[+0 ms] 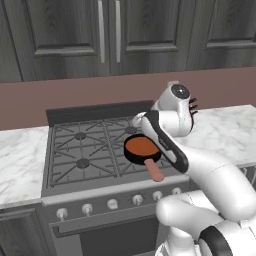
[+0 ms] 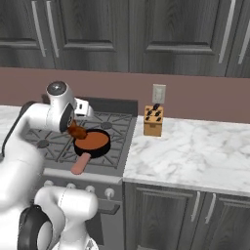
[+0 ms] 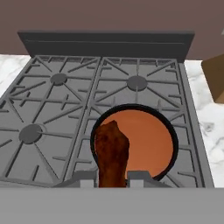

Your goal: Retrieve the chicken drumstick from the fridge and place it on the saucepan with marinade on the stove.

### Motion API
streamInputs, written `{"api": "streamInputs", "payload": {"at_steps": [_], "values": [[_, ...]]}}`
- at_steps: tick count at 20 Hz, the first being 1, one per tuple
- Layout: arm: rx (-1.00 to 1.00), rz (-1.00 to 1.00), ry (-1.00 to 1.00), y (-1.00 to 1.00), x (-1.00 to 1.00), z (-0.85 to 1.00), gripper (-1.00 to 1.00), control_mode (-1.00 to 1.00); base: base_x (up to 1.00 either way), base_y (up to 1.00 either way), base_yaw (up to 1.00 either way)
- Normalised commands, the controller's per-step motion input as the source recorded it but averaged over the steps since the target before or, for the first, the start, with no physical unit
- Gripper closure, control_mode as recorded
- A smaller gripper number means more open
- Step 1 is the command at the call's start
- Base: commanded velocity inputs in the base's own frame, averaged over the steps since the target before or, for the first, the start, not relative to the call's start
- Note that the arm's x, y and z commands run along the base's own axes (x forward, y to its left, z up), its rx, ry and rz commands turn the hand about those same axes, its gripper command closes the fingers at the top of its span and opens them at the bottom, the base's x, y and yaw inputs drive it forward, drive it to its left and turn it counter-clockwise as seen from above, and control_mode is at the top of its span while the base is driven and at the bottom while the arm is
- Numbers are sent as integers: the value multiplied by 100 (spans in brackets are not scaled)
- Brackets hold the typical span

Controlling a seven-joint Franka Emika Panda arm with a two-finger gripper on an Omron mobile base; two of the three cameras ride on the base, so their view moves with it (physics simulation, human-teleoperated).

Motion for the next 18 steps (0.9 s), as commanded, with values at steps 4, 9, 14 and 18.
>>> {"api": "streamInputs", "payload": {"at_steps": [4, 9, 14, 18], "values": [[0, 0, 0, 0, 43, -26, 100, -100, 0, 0, 0], [0, 0, 0, 0, 40, -28, 100, -100, 0, 0, 0], [0, 0, 0, 0, 32, -28, 100, -100, 0, 0, 0], [0, 0, 0, 0, 36, -28, 100, -100, 0, 0, 0]]}}
